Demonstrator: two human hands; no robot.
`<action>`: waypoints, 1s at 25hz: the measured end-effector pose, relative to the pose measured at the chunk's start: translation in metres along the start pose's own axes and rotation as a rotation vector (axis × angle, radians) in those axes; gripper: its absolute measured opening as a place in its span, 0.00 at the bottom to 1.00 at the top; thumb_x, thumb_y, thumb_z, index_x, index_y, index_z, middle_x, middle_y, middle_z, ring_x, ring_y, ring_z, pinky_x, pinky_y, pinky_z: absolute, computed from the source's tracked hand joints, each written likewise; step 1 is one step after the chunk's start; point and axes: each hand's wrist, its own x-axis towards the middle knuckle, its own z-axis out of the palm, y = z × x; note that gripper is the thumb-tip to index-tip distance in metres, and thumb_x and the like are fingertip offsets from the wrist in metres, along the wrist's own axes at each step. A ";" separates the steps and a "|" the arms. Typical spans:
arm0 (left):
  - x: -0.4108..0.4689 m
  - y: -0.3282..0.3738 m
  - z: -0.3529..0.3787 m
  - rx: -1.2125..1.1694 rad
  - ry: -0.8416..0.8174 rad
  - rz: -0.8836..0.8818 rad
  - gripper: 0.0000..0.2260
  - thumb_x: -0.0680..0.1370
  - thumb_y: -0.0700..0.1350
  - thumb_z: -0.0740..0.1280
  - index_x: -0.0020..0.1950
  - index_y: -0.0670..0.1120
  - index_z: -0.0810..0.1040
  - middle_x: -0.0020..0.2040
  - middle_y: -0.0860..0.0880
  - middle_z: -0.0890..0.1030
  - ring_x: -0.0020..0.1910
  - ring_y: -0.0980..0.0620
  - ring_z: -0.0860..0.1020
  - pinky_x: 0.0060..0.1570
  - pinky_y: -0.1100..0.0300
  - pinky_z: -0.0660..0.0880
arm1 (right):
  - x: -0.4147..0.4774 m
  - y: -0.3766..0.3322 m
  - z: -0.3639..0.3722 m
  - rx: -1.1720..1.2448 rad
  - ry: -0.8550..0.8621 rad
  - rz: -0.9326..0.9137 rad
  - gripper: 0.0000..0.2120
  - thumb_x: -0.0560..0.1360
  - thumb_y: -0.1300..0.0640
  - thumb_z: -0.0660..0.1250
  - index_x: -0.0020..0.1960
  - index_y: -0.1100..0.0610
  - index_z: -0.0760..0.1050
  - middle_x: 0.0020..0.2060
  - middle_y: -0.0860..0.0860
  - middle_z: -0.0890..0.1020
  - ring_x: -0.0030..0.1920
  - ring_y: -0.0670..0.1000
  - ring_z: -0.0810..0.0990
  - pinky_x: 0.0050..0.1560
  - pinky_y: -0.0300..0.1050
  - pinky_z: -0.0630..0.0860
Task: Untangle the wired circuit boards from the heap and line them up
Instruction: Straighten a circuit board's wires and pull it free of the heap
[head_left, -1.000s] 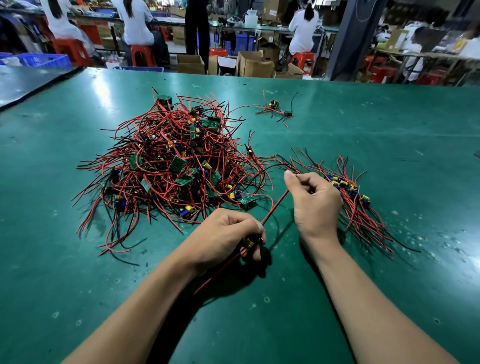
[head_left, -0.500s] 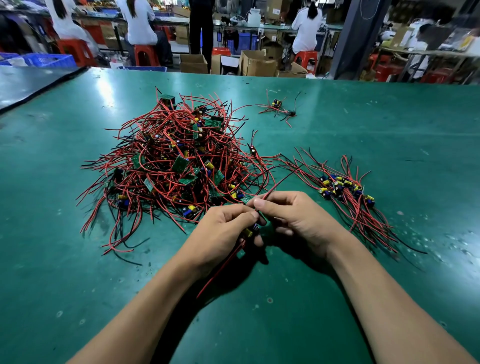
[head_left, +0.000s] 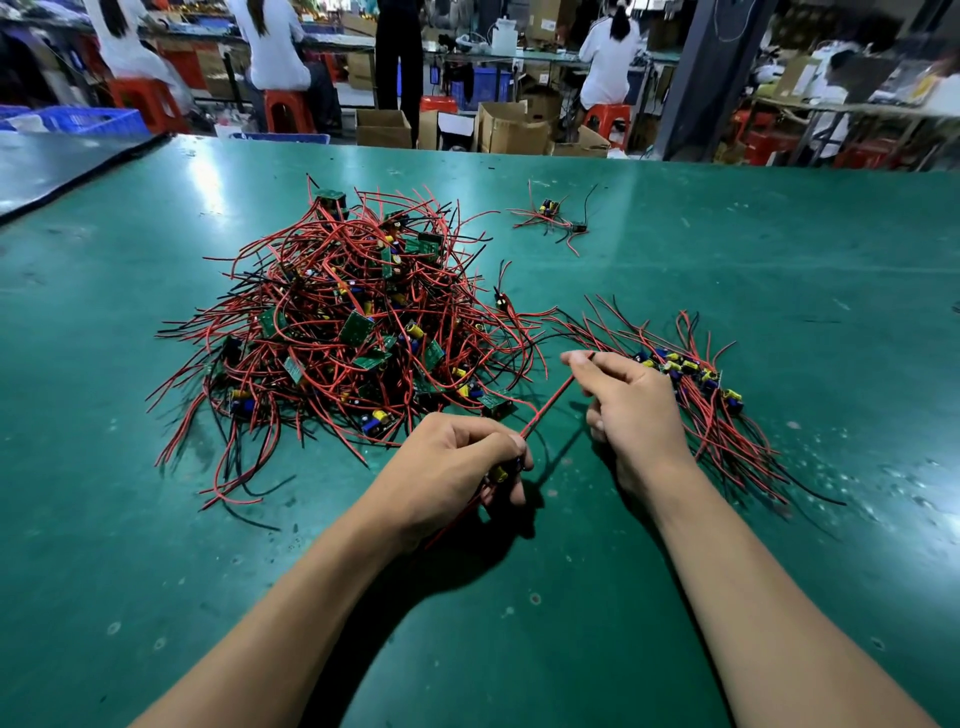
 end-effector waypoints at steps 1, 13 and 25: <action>-0.001 0.000 -0.001 0.011 -0.014 0.003 0.11 0.79 0.39 0.64 0.39 0.39 0.81 0.29 0.43 0.81 0.27 0.52 0.72 0.30 0.63 0.69 | 0.004 0.000 -0.004 -0.057 0.082 -0.036 0.06 0.77 0.54 0.72 0.47 0.55 0.86 0.28 0.42 0.74 0.26 0.45 0.66 0.30 0.37 0.65; 0.004 -0.004 0.001 -0.344 0.098 -0.074 0.22 0.81 0.59 0.56 0.56 0.44 0.81 0.44 0.41 0.85 0.35 0.47 0.79 0.32 0.62 0.75 | 0.000 -0.008 -0.009 0.028 0.031 0.095 0.04 0.79 0.58 0.69 0.49 0.57 0.82 0.29 0.47 0.75 0.22 0.44 0.65 0.22 0.34 0.61; 0.005 -0.006 -0.008 -0.624 0.039 0.104 0.17 0.72 0.35 0.67 0.62 0.39 0.77 0.57 0.41 0.83 0.47 0.48 0.84 0.47 0.59 0.81 | -0.010 -0.026 -0.011 0.098 -0.255 0.387 0.05 0.81 0.58 0.65 0.46 0.58 0.75 0.34 0.53 0.76 0.23 0.46 0.69 0.21 0.35 0.61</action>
